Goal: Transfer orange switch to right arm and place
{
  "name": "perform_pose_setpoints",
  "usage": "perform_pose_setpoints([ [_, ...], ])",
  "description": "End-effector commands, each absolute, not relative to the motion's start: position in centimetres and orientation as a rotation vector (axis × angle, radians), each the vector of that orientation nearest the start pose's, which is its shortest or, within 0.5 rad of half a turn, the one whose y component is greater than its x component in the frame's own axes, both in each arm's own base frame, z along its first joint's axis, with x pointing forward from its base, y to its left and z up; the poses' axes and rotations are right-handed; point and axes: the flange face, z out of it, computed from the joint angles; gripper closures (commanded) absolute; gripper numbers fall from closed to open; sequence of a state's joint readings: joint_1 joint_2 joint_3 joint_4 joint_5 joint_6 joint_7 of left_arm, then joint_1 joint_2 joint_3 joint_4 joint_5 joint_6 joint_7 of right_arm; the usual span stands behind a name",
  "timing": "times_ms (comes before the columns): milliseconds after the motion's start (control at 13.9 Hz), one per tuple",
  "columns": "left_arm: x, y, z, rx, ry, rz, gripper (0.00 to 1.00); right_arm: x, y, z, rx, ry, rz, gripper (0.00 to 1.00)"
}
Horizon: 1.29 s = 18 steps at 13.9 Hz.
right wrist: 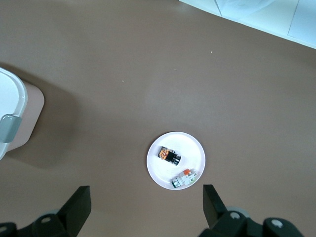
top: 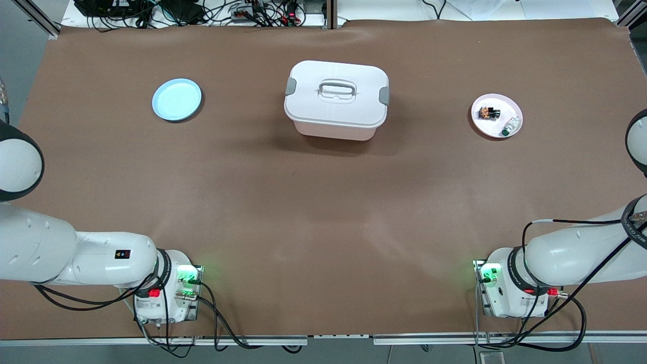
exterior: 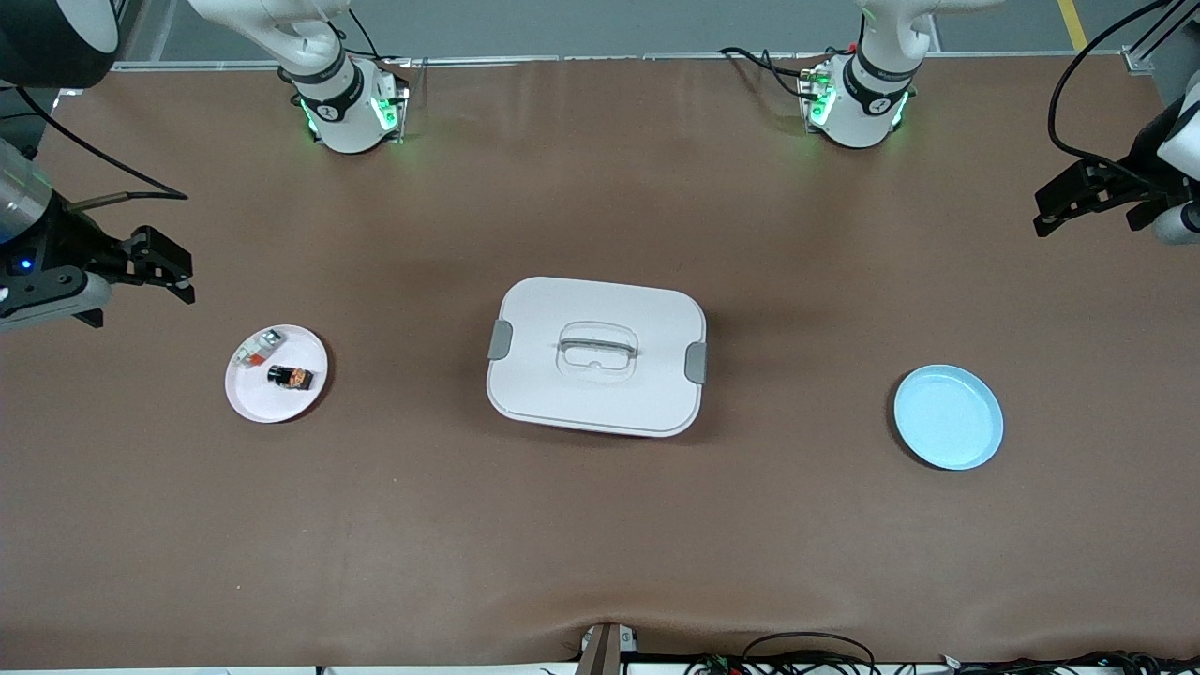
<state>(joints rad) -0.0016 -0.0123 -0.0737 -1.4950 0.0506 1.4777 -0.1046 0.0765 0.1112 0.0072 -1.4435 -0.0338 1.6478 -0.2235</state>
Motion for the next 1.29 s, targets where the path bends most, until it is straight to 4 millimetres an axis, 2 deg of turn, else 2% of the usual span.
perform_pose_setpoints([
  [0, 53.6, -3.3, 66.0, -3.101, -0.02, 0.017, 0.0, 59.5, 5.2, 63.7, -3.139, -0.485, -0.16, 0.0],
  [359, 53.7, -3.4, 66.4, -3.099, -0.018, 0.002, 0.0, 59.5, 4.5, 63.7, -3.136, -0.465, -0.155, 0.0],
  [431, 53.6, -3.4, 66.4, -3.099, -0.018, 0.0, 0.0, 59.5, 3.6, 63.8, -3.134, -0.438, -0.158, 0.0],
  [503, 53.6, -3.4, 66.4, -3.099, -0.018, 0.0, 0.0, 59.6, 1.6, 63.8, -3.139, -0.387, -0.157, 0.0],
  [790, 53.4, -3.7, 66.4, -3.096, -0.009, 0.009, 0.0, 59.6, -0.1, 63.8, -3.142, -0.345, -0.155, 0.0],
  [1221, 53.0, -3.7, 66.5, -3.093, -0.01, 0.023, 0.0, 59.6, -0.1, 64.0, -3.144, -0.34, -0.155, 0.0],
])
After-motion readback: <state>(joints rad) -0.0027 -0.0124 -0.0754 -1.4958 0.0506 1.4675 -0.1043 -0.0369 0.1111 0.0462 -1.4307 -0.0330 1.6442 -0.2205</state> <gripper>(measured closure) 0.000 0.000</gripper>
